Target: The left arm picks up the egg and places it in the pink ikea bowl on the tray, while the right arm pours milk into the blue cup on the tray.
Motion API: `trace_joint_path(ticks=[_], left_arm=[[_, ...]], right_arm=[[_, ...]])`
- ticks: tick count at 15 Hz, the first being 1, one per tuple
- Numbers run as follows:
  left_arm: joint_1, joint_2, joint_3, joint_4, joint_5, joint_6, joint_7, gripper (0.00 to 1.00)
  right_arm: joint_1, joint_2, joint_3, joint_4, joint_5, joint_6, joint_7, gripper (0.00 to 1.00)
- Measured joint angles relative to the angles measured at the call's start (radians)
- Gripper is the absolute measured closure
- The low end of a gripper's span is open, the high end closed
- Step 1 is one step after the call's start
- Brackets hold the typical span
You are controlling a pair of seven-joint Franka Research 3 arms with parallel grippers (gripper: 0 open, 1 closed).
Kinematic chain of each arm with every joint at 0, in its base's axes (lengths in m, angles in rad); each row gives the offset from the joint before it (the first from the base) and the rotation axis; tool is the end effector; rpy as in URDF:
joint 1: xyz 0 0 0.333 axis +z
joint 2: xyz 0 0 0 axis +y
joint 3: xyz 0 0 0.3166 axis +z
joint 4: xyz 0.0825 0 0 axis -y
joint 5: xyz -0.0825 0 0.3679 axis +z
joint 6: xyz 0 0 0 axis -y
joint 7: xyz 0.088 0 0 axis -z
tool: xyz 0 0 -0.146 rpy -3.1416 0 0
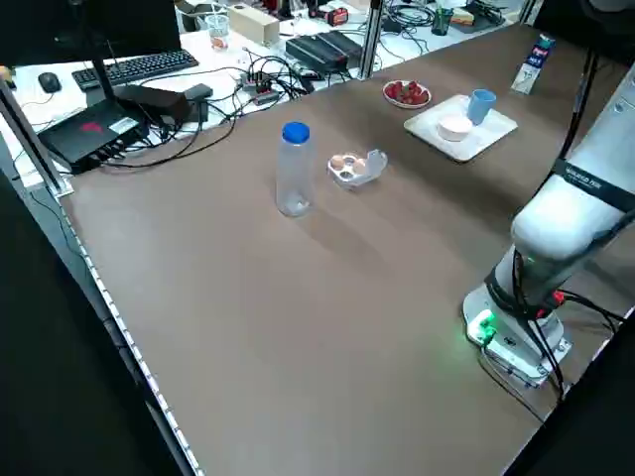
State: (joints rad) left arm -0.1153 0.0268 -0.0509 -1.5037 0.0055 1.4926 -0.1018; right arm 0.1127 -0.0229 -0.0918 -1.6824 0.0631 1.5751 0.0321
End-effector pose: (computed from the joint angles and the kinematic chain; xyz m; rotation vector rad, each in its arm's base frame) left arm 0.5304 -0.0878 0.5953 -3.1303 0.1003 0.0579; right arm 0.5241 0.0197 0.5483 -3.0758 0.0216 0.1326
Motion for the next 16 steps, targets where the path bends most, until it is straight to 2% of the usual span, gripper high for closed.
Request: trace_joint_path(ticks=[8,12,13,16], left_arm=[[0.008,0.000,0.005,-0.004,0.000,-0.023,-0.007,0.00],[0.040,0.032,0.011,-0.042,0.006,-0.019,-0.009,0.00],[0.055,0.076,0.015,-0.068,0.006,0.036,-0.007,0.00],[0.058,0.131,0.015,-0.168,0.022,0.221,-0.007,0.00]], right_arm=[[-0.022,0.009,-0.004,-0.001,-0.001,0.009,0.000,0.00],[-0.040,0.009,-0.006,-0.001,-0.001,0.008,0.000,0.00],[-0.053,0.009,-0.007,-0.002,-0.001,0.002,0.000,0.00],[-0.091,0.011,-0.008,-0.007,-0.002,-0.029,0.000,0.00]])
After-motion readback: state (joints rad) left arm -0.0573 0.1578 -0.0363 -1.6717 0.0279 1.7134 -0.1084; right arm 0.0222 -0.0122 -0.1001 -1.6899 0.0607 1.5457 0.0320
